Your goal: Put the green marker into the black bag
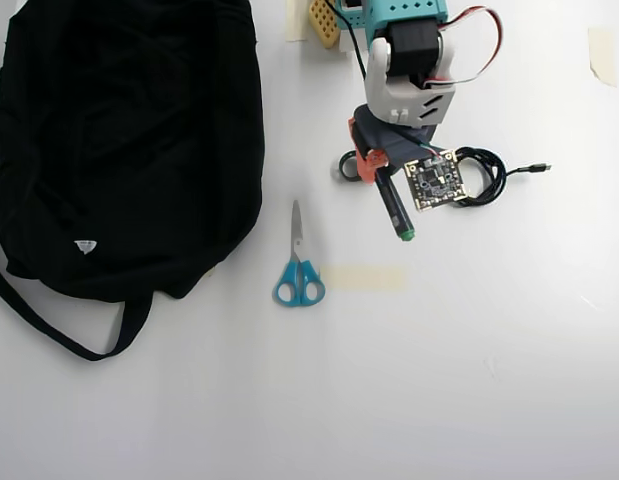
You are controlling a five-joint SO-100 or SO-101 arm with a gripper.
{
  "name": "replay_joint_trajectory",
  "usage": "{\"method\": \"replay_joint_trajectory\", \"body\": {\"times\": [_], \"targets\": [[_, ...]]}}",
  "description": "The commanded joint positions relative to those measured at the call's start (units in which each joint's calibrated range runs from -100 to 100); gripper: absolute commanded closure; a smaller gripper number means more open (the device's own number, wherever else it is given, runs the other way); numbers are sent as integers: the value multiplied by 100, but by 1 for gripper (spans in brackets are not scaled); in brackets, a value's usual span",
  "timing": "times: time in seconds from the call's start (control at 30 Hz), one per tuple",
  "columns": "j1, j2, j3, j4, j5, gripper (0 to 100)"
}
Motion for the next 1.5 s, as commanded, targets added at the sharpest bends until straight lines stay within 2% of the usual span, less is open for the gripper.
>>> {"method": "replay_joint_trajectory", "body": {"times": [0.0,0.3,0.67,1.27,1.47], "targets": [[221,-817,384,-75,-27,98],[685,-1697,1004,-75,-27,98],[1822,-1830,1417,-75,-12,98],[4133,-1830,1417,-101,41,98],[5195,-1830,1417,-230,182,98]]}}
